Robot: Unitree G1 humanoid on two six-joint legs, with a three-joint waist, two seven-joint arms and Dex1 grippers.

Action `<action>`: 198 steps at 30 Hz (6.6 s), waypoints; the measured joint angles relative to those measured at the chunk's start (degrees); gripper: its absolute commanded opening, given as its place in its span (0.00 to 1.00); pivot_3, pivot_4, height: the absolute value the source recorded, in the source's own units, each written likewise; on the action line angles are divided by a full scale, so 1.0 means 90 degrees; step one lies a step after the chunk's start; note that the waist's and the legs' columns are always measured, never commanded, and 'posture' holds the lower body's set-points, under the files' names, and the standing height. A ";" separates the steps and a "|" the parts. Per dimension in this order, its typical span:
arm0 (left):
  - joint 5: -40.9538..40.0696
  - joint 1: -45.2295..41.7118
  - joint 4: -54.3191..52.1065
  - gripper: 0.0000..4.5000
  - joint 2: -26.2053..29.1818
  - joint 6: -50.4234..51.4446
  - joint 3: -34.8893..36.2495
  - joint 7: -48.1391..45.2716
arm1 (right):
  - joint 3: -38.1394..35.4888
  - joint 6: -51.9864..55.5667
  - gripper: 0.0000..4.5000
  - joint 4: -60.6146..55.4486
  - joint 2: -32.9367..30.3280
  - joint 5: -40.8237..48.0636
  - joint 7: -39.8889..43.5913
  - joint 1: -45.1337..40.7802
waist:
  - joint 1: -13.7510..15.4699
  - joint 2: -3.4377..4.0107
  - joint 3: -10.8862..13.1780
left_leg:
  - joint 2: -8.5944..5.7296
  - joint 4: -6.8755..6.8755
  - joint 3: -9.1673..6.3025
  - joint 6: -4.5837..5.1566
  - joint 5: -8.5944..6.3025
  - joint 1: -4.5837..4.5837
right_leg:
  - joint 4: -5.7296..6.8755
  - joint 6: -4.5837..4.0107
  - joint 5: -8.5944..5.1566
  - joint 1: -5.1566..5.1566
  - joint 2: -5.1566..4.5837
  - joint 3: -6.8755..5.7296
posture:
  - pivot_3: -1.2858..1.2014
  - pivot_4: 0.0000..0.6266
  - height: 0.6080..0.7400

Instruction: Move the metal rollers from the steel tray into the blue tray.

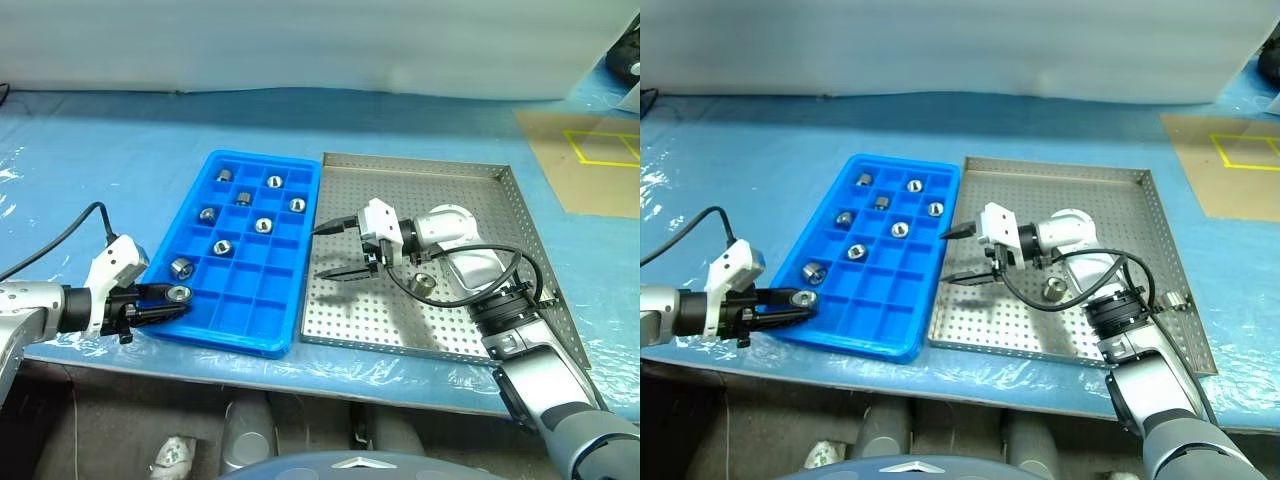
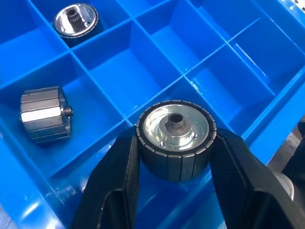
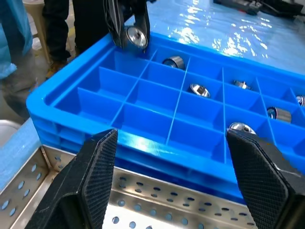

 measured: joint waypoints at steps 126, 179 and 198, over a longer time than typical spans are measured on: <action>0.0244 -0.3967 0.2622 0.82 -0.0830 -0.1593 -0.0939 -0.0852 | 0.0030 -0.0712 0.38 0.2062 0.1734 -0.0602 -0.1369 -0.0772 | -0.0244 0.0002 -0.0010 | 0.0059 -0.0018 -0.0024 -0.0037 0.0024 -0.0059 | -0.0012 -0.0054 0.0001 -0.0024 0.0027 -0.0048 | 0.59 0.24 1.00; 0.0606 -0.7960 0.6784 0.82 -0.4431 -0.3074 -0.2895 -0.2715 | -0.2490 0.0298 0.81 0.0070 -0.0957 -0.0468 -0.3062 0.2263 | -0.0574 -0.0001 -0.0008 | 0.0035 0.0020 0.0004 -0.0046 0.0035 -0.0011 | 0.0021 -0.0044 0.0005 0.0009 0.0034 0.0010 | 0.36 0.24 1.00; -0.0241 -0.7477 0.5973 0.82 -0.4478 -0.3314 -0.4589 -0.2831 | -0.2690 -0.0071 0.81 0.0611 -0.1049 -0.0608 -0.3891 0.2984 | -0.0891 0.0002 -0.0010 | 0.0028 0.0061 0.0068 0.0041 -0.0017 0.0033 | -0.0033 -0.0021 0.0019 0.0062 0.0026 0.0030 | 0.36 0.24 1.00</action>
